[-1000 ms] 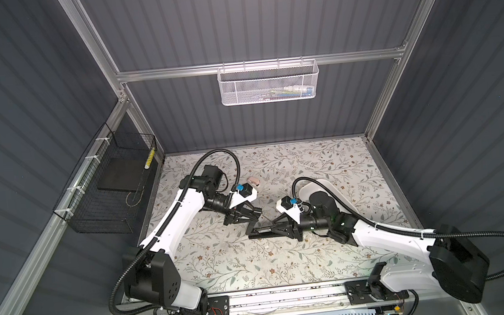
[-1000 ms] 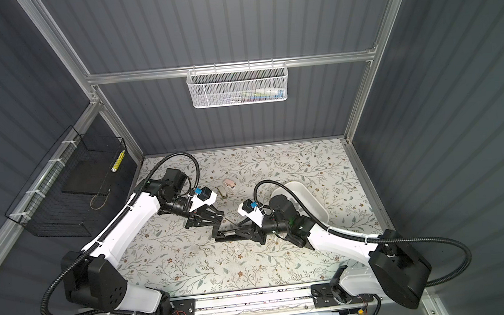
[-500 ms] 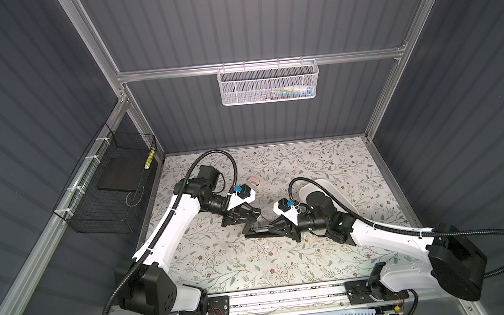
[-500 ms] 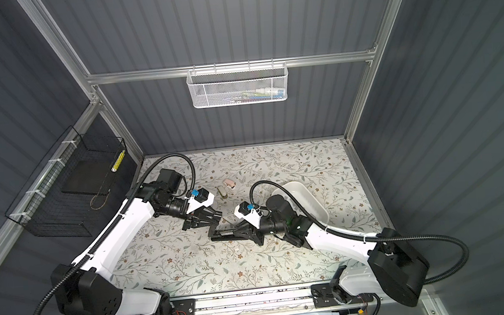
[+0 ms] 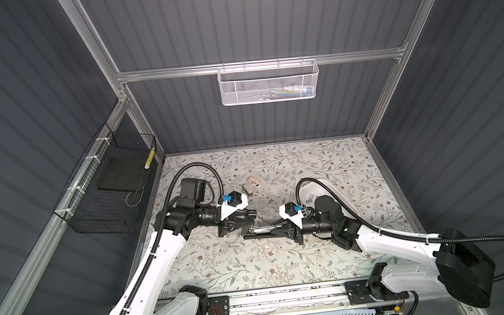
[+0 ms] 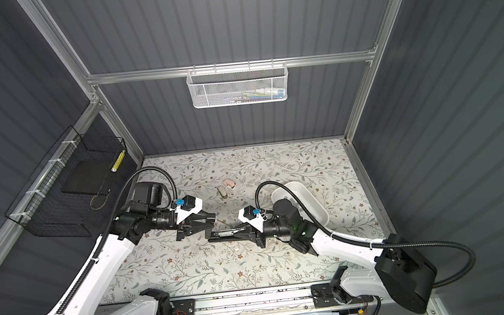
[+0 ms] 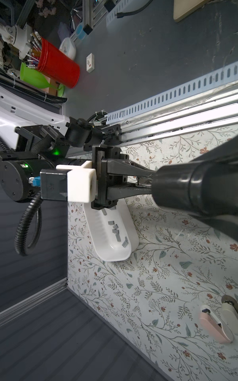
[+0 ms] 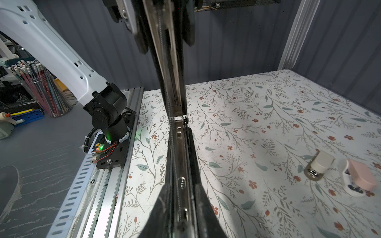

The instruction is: Load the staples into the stapler

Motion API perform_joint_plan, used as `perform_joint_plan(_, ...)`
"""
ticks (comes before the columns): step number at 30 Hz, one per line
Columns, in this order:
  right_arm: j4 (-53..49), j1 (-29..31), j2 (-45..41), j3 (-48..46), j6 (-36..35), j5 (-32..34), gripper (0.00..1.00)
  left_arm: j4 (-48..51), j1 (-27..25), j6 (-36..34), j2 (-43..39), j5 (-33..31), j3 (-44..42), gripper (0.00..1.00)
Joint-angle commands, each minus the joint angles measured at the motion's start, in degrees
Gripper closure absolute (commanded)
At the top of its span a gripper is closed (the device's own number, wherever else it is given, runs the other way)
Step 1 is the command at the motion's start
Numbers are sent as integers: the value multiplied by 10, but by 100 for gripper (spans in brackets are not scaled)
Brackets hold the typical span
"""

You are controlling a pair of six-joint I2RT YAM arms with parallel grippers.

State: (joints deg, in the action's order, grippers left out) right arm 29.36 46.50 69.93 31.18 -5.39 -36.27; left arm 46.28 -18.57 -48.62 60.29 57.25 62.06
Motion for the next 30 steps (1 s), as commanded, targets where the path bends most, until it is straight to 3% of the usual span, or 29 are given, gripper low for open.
perform_joint_plan(1, -28, -8, 9, -17, 20, 40, 100, -73, 23, 46, -9, 66, 11, 100)
perform_joint_plan(8, 24, -22, 1, -40, 44, 25, 100, -16, 132, -8, 32, 203, 19, 100)
perform_joint_plan(13, 42, -31, -2, -46, 58, 20, 100, 65, 143, -74, 47, 197, 44, 100)
perform_joint_plan(17, 93, -40, -10, -70, 82, 16, 100, 36, 158, -67, 42, 236, 23, 100)
perform_joint_plan(24, 198, -52, -36, -120, 113, 11, 100, 37, 178, -69, 11, 245, 12, 100)
perform_joint_plan(30, 258, -53, -37, -141, 125, 0, 100, -39, 180, 19, -18, 239, -5, 100)
